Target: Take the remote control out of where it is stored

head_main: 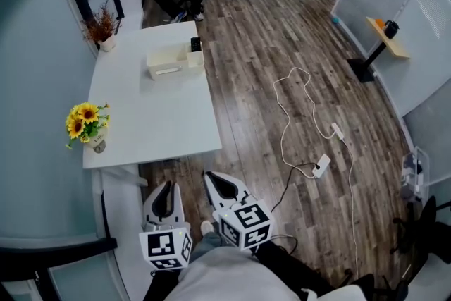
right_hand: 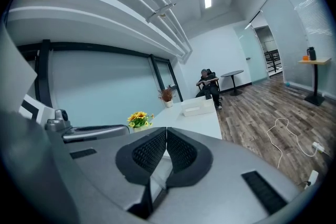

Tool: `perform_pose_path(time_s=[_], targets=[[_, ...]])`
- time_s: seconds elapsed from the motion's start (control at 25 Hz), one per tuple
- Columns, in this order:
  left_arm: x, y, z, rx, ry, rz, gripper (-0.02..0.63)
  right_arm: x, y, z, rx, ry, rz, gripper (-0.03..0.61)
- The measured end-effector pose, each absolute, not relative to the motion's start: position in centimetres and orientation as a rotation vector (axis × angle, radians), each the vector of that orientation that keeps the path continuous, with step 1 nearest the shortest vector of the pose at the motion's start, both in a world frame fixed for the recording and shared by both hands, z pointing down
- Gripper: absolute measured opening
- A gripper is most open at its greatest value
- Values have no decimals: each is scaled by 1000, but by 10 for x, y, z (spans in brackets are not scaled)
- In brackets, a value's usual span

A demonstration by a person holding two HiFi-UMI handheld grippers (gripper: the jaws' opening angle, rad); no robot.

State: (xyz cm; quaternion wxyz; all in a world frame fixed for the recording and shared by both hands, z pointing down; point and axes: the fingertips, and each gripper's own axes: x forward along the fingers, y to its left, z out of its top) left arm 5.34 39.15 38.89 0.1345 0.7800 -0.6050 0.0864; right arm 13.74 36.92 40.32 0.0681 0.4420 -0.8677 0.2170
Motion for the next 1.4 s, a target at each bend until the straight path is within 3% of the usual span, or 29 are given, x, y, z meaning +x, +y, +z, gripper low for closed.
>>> perform_pose_path(time_s=[0.76,1.4], targets=[[24,356,406,2219,-1716,174,48,118,328,420,1371,-2568,649,6],[37,217,397,2213,-1759,198,48,122,187,414,1311,-2618,681,6]])
